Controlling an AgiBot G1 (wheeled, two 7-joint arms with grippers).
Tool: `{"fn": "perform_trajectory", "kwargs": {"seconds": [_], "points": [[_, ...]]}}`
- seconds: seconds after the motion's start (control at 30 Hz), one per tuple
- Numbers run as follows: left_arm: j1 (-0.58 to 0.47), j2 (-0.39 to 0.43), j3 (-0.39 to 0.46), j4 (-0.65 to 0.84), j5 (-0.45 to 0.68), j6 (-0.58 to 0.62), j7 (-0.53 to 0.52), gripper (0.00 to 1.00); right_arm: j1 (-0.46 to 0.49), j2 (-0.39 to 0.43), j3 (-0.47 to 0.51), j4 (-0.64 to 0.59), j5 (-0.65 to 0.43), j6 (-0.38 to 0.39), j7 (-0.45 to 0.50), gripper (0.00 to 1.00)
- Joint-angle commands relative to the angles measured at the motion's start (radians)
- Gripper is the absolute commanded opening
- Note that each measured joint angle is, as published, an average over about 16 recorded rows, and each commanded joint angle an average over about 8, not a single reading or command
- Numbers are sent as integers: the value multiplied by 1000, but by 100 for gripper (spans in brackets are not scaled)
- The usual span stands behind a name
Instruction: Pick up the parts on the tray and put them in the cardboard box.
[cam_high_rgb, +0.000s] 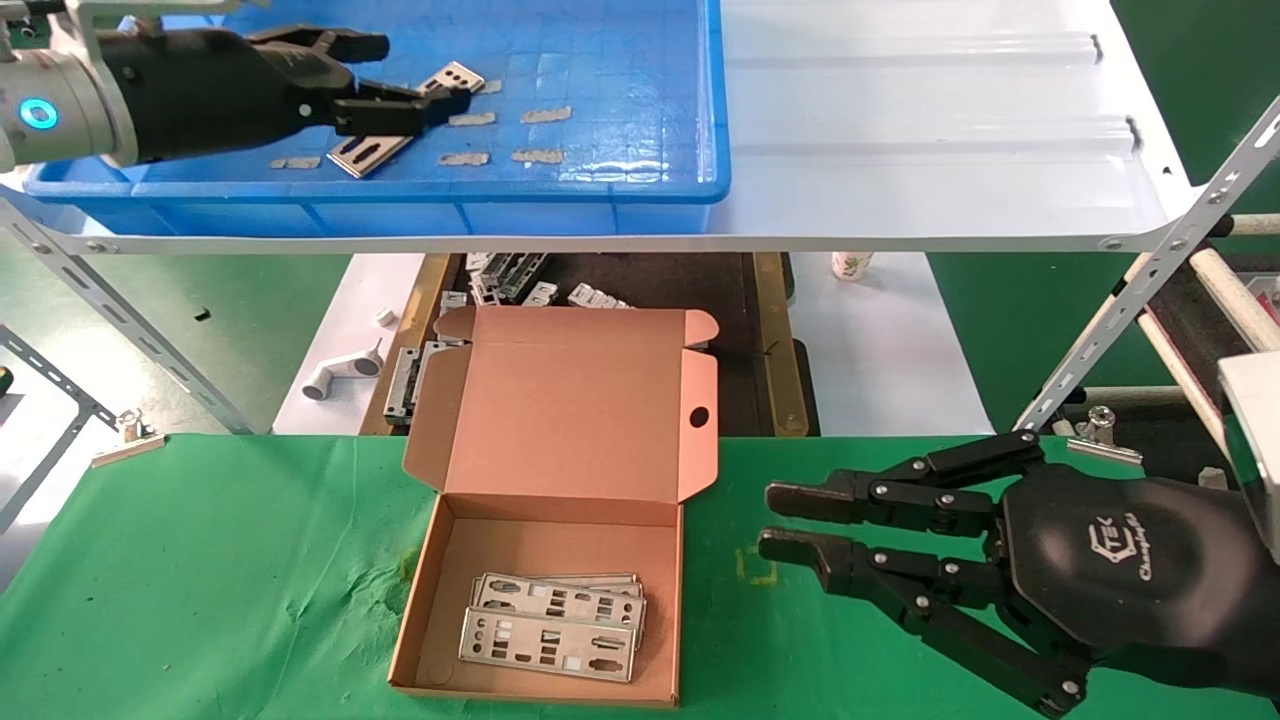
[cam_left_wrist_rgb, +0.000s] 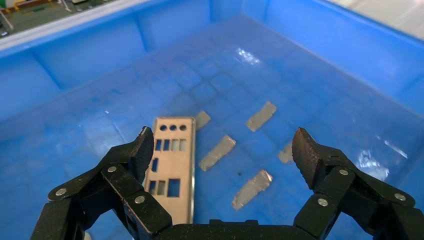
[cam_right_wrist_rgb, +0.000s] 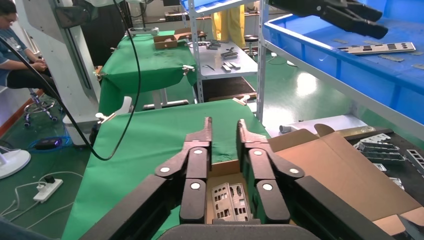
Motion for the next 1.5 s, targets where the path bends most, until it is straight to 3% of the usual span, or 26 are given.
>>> {"fn": "perform_trajectory", "kwargs": {"seconds": [0.03,0.37,0.5,0.8,0.93,1.5], "points": [[-17,9,7,39,10,12,25,100,0,0,0,0,0,0,0,0],[-54,48,17,157,29,-24,99,96,0,0,0,0,0,0,0,0],[-65,65,24,195,40,-43,100,77,0,0,0,0,0,0,0,0],[-74,101,29,241,48,-143,103,19,0,0,0,0,0,0,0,0],[-70,114,30,249,51,-191,110,2,0,0,0,0,0,0,0,0],[-62,121,30,257,51,-203,123,0,0,0,0,0,0,0,0,0]]}}
